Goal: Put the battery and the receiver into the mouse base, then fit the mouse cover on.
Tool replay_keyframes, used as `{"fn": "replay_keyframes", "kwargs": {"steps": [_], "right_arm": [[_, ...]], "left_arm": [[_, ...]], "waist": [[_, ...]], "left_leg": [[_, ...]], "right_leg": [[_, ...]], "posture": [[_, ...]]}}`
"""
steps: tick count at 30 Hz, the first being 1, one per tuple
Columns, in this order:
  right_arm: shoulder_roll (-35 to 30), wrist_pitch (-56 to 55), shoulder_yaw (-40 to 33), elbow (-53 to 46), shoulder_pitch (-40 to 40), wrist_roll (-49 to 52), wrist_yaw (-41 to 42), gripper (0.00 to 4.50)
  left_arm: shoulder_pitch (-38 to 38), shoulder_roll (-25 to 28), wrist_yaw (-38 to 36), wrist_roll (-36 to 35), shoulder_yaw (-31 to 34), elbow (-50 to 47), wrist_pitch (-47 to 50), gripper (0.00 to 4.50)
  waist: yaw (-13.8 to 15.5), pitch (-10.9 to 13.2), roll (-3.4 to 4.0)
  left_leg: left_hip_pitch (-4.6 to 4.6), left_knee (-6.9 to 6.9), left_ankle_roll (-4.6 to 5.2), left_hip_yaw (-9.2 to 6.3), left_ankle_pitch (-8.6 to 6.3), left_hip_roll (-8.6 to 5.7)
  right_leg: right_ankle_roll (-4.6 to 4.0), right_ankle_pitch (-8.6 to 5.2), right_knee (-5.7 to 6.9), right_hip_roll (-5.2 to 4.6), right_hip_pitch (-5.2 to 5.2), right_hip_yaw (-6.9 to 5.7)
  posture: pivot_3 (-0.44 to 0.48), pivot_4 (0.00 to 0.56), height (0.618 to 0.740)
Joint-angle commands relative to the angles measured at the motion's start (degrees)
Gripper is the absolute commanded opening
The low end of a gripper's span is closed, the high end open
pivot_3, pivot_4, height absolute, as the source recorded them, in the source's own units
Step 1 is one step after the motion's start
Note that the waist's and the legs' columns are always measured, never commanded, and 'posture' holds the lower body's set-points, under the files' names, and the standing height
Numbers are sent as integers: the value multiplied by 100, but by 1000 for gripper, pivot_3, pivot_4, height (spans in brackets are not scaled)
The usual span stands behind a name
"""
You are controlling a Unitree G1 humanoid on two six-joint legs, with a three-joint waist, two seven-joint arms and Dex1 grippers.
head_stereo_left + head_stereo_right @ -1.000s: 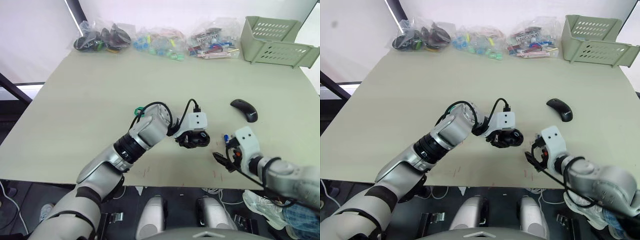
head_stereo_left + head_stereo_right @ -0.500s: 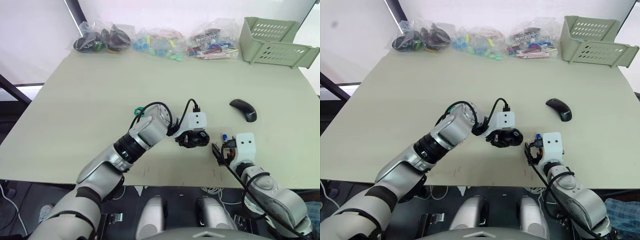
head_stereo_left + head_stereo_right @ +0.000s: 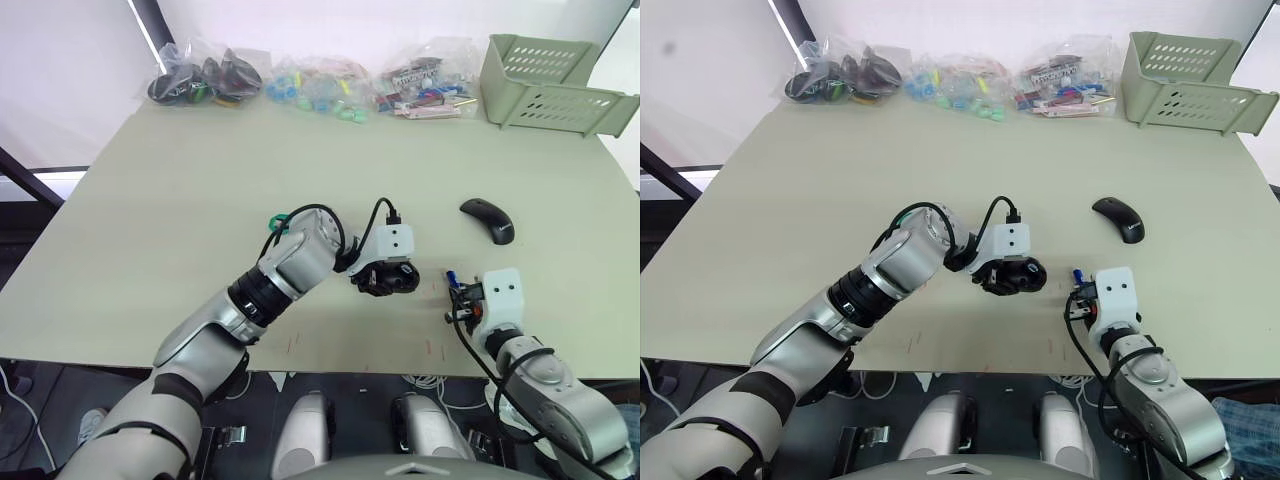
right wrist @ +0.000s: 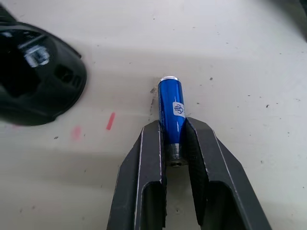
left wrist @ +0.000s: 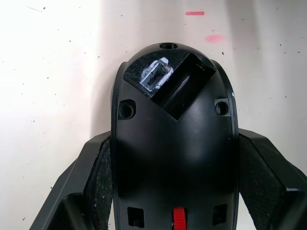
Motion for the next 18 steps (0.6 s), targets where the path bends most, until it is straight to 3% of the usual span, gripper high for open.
{"fn": "replay_keyframes", "kwargs": {"steps": [1, 4, 8, 11, 18], "right_arm": [[-409, 428, -404, -731, -330, 420, 611, 84], [-646, 1272, -898, -922, -890, 1177, 841, 84], [-1530, 3678, -1305, -665, -2548, 2322, 1246, 84], [-1542, 4553, -1616, -239, -3255, 2829, 1526, 84], [-2095, 4967, -777, 1478, -4667, 3886, 1676, 84]], "left_arm": [[177, -21, 62, 85, -218, 191, 9, 2956], [181, -15, 61, 86, -223, 184, -4, 2956], [173, -19, 62, 89, -224, 210, -44, 2956], [170, -27, 66, 90, -221, 229, -60, 2956], [164, -16, 26, 114, -244, 237, -69, 2956]], "waist": [[-5, 0, 1], [2, 0, 0], [-15, 3, 7], [31, -3, -5], [1, 0, 6]], "left_leg": [[0, 0, 0, 0, 0, 0], [1, 3, 0, -3, 0, 1], [2, 11, 0, 5, 0, 0], [-2, 7, 1, -6, 1, 1], [-3, -2, 2, 4, 0, -3]], "right_leg": [[5, 3, 0, 0, 0, 0], [11, 8, 2, 2, 1, -2], [-5, 22, 6, -1, 2, 6], [-10, 20, 0, 0, 5, -12], [-5, 24, -3, -7, 0, 2]], "posture": [[0, 150, 740], [0, 150, 740], [0, 150, 740], [0, 150, 740], [0, 150, 740]]}}
